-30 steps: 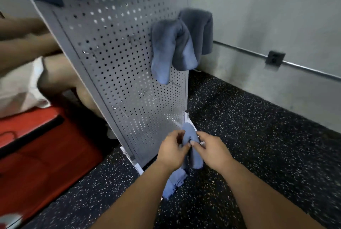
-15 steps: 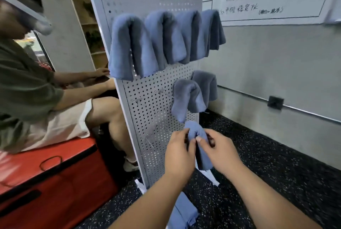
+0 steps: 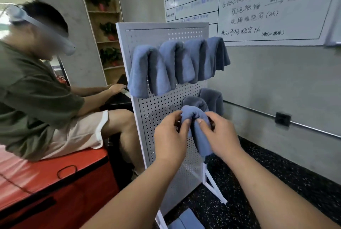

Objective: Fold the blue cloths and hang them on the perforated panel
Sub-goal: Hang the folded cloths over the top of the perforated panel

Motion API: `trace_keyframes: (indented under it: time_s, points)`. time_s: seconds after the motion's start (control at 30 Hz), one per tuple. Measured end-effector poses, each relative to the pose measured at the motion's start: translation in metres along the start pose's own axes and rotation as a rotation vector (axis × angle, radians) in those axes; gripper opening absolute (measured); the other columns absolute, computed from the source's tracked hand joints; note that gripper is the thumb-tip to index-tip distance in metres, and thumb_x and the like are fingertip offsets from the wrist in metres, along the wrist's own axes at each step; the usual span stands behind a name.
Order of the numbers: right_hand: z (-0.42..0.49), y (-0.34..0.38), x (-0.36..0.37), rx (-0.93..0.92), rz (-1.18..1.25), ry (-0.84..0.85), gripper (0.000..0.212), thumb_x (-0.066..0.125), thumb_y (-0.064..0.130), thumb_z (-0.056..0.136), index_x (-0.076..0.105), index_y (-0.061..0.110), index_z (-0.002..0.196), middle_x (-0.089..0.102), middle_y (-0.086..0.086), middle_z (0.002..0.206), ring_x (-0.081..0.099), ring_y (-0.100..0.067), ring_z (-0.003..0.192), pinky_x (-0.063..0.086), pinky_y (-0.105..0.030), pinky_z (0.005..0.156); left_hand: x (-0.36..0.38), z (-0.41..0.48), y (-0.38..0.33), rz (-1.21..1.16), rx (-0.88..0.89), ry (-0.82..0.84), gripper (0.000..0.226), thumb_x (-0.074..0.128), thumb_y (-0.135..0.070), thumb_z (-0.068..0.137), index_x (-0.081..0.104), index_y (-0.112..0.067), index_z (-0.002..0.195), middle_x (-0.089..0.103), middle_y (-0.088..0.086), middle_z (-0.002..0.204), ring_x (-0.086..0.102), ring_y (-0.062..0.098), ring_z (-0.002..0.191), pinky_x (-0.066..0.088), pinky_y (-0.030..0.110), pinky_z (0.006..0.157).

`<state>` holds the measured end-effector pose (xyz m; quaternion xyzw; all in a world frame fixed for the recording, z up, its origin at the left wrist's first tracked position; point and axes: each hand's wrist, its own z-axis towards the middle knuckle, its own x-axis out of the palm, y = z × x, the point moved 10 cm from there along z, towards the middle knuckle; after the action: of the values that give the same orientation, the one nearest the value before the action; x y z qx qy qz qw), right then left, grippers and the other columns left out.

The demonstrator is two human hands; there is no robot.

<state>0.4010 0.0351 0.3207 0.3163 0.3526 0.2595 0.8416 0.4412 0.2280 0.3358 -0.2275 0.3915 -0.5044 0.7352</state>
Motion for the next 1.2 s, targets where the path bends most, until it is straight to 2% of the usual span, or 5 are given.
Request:
trace_keyframes:
  time_s: [0.2, 0.47, 0.67, 0.9, 1.2]
  points:
    - [0.033, 0.014, -0.003, -0.005, -0.109, 0.016, 0.01, 0.063, 0.033, 0.102, 0.072, 0.029, 0.104, 0.072, 0.003, 0.085, 0.066, -0.017, 0.079, 0.052, -0.03, 0.065, -0.022, 0.027, -0.014, 0.022, 0.037, -0.051, 0.023, 0.075, -0.033, 0.098, 0.074, -0.027, 0.121, 0.076, -0.017, 0.104, 0.068, 0.001, 0.093, 0.054, 0.024, 0.088]
    - [0.066, 0.016, 0.019, 0.022, -0.227, 0.058, 0.026, 0.058, 0.041, 0.105, 0.07, 0.033, 0.126, 0.075, -0.002, 0.103, 0.068, -0.027, 0.091, 0.057, -0.037, 0.076, -0.025, 0.056, -0.005, 0.161, 0.022, -0.074, 0.019, 0.074, -0.031, 0.098, 0.075, -0.028, 0.117, 0.078, -0.012, 0.105, 0.072, 0.01, 0.097, 0.057, 0.032, 0.089]
    - [0.072, 0.006, 0.041, 0.057, -0.252, 0.06, 0.022, 0.055, 0.038, 0.107, 0.069, 0.028, 0.121, 0.072, -0.004, 0.101, 0.065, -0.027, 0.088, 0.056, -0.039, 0.075, -0.017, 0.067, 0.004, 0.234, 0.002, -0.095, 0.013, 0.073, -0.028, 0.098, 0.074, -0.025, 0.111, 0.078, -0.008, 0.101, 0.07, 0.017, 0.096, 0.049, 0.031, 0.081]
    - [0.064, -0.017, 0.065, 0.111, -0.475, 0.153, 0.022, 0.047, 0.041, 0.109, 0.061, 0.026, 0.101, 0.059, 0.001, 0.085, 0.06, -0.027, 0.08, 0.048, -0.034, 0.064, 0.007, 0.069, 0.028, 0.35, -0.015, -0.009, 0.022, 0.074, -0.036, 0.094, 0.074, -0.028, 0.114, 0.079, -0.004, 0.103, 0.072, 0.026, 0.101, 0.054, 0.046, 0.093]
    - [0.066, -0.024, 0.063, 0.1, -0.279, 0.011, 0.026, 0.061, 0.046, 0.103, 0.069, 0.035, 0.125, 0.076, -0.001, 0.098, 0.07, -0.029, 0.093, 0.054, -0.036, 0.069, 0.012, 0.069, 0.034, 0.328, 0.038, -0.029, 0.023, 0.073, -0.042, 0.095, 0.074, -0.03, 0.114, 0.077, -0.005, 0.099, 0.071, 0.021, 0.092, 0.054, 0.042, 0.087]
